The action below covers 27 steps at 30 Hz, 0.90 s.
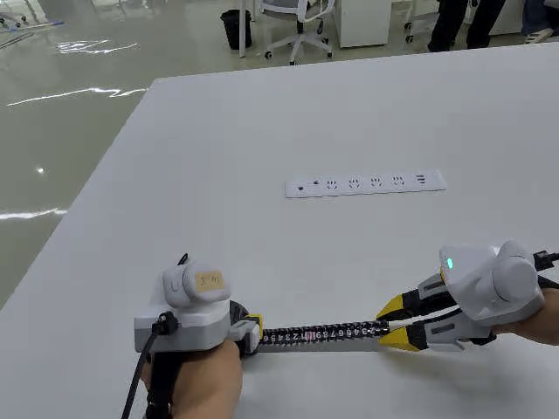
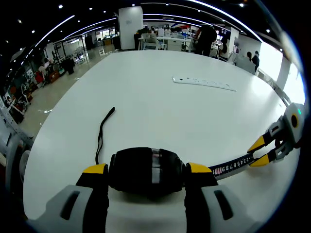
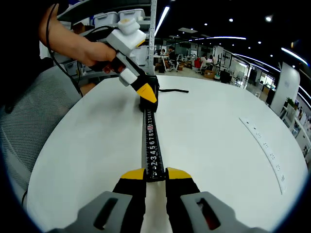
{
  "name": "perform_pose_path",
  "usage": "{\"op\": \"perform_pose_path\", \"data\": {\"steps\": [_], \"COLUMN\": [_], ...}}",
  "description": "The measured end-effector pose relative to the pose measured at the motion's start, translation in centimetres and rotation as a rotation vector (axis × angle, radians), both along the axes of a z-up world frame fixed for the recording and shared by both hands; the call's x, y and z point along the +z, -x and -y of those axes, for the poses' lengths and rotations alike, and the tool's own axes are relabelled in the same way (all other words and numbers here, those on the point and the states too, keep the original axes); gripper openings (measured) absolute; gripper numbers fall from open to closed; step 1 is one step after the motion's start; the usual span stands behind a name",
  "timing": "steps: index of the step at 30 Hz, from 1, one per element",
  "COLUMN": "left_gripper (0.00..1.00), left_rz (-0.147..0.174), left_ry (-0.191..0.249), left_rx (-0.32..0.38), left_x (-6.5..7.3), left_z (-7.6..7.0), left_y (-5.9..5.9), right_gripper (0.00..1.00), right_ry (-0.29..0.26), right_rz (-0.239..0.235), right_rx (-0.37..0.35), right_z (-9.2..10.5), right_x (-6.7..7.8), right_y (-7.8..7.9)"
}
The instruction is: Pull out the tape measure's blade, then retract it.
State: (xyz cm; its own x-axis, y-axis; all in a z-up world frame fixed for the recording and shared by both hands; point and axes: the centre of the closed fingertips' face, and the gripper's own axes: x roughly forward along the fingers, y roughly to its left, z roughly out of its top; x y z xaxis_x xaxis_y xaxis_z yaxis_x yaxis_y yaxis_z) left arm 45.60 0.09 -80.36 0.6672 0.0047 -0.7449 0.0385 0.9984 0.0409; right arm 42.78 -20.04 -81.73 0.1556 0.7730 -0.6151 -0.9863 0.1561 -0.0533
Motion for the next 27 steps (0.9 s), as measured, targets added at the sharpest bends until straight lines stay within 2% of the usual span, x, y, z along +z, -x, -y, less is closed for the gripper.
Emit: {"op": "perform_pose_path", "data": {"steps": [27], "left_gripper": [0.59], "left_rz": [-0.01], "left_ry": [0.005], "left_rx": [0.001], "left_x": [-0.07], "left_z": [-0.04], "left_y": [-0.06], "right_gripper": [0.15], "right_ry": [-0.007], "right_rz": [0.002], "right_rx": [0.007], "right_z": [-0.76], "right_x": [0.07], "right_y": [-0.06]}}
